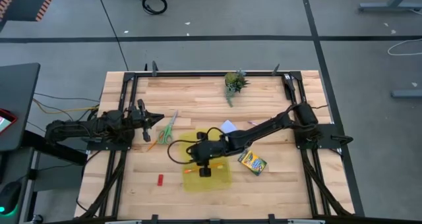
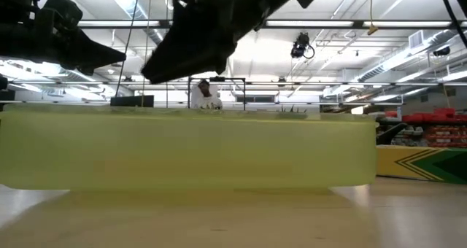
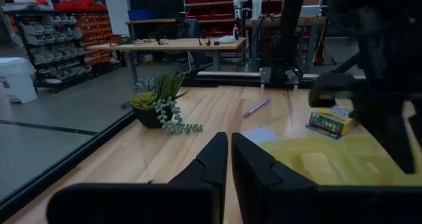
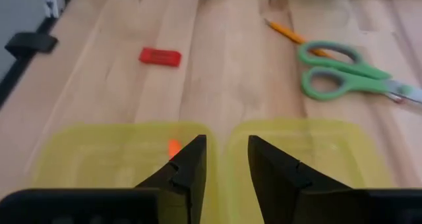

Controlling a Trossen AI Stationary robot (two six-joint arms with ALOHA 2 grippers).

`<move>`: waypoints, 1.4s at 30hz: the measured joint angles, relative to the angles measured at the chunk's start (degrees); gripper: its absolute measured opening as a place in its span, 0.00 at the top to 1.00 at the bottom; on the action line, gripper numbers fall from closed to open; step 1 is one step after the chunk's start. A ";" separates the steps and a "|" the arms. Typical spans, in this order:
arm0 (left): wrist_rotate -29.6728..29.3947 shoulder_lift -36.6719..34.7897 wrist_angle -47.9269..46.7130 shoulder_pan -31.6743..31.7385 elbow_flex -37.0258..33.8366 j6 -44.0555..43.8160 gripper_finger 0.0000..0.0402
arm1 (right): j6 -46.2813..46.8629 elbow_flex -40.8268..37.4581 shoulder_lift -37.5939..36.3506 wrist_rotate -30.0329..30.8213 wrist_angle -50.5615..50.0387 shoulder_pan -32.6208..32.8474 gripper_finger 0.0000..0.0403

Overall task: Pack school essentials
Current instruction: Put the violet pen into the yellow supply box

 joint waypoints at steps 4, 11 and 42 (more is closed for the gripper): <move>0.03 0.00 0.10 0.00 0.00 0.00 0.93 | -2.13 -2.25 -2.36 -0.05 -1.21 -2.04 0.71; 0.03 0.00 0.12 0.00 0.00 0.00 0.91 | -4.96 -12.71 -10.22 -3.40 0.89 -4.33 0.72; 0.03 0.00 0.16 0.00 -0.07 0.00 0.94 | 3.26 -61.50 -49.10 -1.31 10.63 -12.38 0.74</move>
